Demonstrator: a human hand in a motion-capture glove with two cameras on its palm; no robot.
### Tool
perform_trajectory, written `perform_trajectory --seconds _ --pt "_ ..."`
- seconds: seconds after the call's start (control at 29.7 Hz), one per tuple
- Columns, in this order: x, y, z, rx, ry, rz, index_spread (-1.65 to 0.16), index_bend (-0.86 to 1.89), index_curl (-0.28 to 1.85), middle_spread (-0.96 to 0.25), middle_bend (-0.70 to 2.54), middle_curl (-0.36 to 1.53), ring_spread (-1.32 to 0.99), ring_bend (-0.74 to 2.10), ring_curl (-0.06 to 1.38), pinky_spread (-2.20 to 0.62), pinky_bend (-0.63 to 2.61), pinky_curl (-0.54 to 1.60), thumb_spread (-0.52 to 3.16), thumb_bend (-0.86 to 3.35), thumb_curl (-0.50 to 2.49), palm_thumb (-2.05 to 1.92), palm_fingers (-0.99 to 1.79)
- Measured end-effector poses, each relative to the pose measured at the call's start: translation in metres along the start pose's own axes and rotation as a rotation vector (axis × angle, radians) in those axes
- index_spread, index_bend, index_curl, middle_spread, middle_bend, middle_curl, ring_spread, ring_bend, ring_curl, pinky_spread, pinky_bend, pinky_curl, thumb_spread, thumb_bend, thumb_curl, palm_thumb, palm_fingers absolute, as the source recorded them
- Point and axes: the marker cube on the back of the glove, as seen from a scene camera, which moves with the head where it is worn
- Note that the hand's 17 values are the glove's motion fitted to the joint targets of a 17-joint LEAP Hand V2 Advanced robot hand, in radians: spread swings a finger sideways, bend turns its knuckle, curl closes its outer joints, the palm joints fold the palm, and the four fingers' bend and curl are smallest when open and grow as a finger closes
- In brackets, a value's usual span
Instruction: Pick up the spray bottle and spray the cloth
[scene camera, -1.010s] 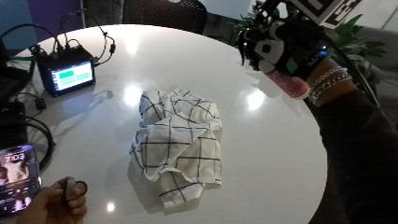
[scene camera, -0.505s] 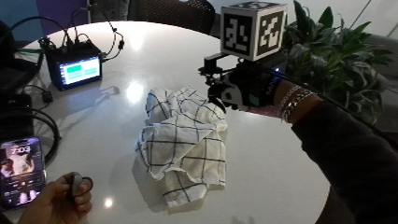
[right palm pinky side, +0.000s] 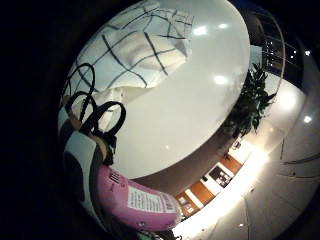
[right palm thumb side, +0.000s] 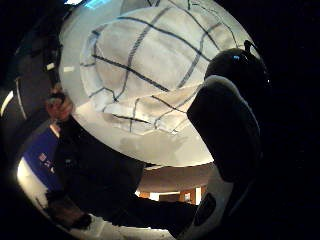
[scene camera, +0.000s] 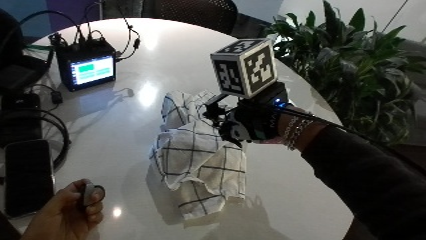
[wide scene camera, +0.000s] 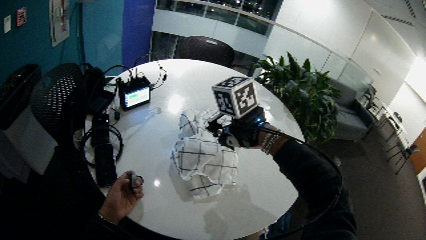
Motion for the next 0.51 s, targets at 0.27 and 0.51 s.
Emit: perform_trajectory --seconds 0.27,0.51 --pt "0.002 0.003 -0.007 0.012 -0.025 -0.001 -0.26 0.26 0.56 -0.20 0.42 0.51 -0.16 0.74 0.44 -0.28 0.51 0.40 1.51 0.00 0.12 0.47 1.38" --pt "0.006 0.009 -0.040 0.136 -0.126 -0.021 -0.26 0.25 0.56 -0.20 0.42 0.51 -0.15 0.74 0.44 -0.28 0.51 0.40 1.51 0.00 0.12 0.47 1.38"
